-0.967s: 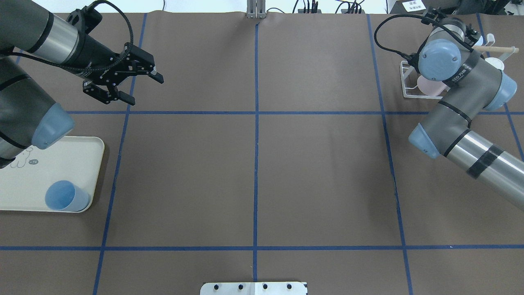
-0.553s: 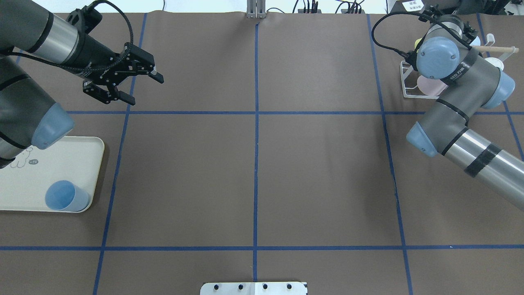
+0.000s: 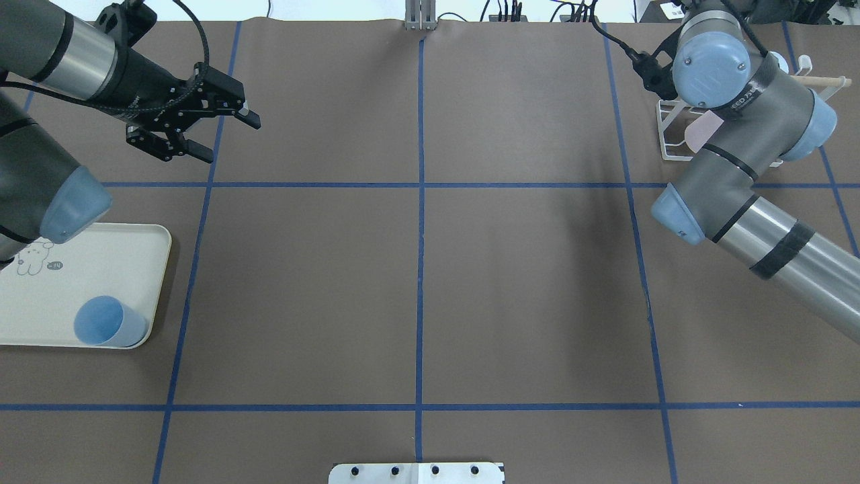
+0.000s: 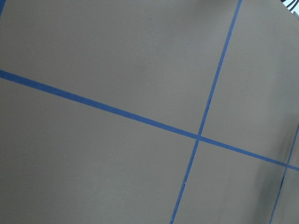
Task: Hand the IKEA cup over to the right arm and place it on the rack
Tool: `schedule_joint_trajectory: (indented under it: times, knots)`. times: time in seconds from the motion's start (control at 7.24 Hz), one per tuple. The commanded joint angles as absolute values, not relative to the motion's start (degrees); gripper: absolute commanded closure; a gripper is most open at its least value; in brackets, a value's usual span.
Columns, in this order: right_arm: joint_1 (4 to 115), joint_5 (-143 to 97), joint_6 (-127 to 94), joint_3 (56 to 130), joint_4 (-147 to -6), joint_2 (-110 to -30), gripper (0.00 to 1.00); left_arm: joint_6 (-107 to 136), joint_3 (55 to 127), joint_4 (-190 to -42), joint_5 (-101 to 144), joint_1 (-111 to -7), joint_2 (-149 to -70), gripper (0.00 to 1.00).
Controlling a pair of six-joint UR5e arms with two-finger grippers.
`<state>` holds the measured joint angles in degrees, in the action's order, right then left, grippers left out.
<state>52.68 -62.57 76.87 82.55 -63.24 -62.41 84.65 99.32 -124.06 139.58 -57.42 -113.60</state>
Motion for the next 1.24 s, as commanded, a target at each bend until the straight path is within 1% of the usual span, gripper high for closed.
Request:
schedule_joint_trajectory:
  times: [0.0,0.28,0.41,0.69,0.83,0.97,1.11]
  knots:
    - [52.7,-72.3,53.8,85.7,-63.2,-63.0,0.01,75.7,100.5,-124.0,138.1,-59.3,-108.7,0.0]
    - [52.7,-82.3,32.8,89.0,-63.3,-63.2,0.01,65.0,103.4,-123.6,134.2,-59.8,-101.0,0.0]
    - [52.7,-87.8,18.9,90.9,-63.2,-63.3,0.0,60.0,104.6,-123.6,133.9,-61.0,-97.6,0.0]
    - [51.3,-94.5,-8.3,95.2,-63.4,-63.5,0.0,51.1,108.7,-123.6,130.4,-61.5,-88.2,0.0]
    - [49.9,-94.7,-14.8,97.0,-64.0,-63.5,0.0,49.6,111.7,-123.6,126.6,-60.9,-82.8,0.0]
    - [49.0,-98.7,-18.2,99.7,-69.6,-63.0,0.0,47.7,113.0,-123.9,122.7,-59.4,-77.7,0.0]
    - [48.5,-103.7,-19.2,102.0,-77.1,-61.5,0.0,47.3,113.2,-124.1,121.5,-57.1,-75.7,0.0]
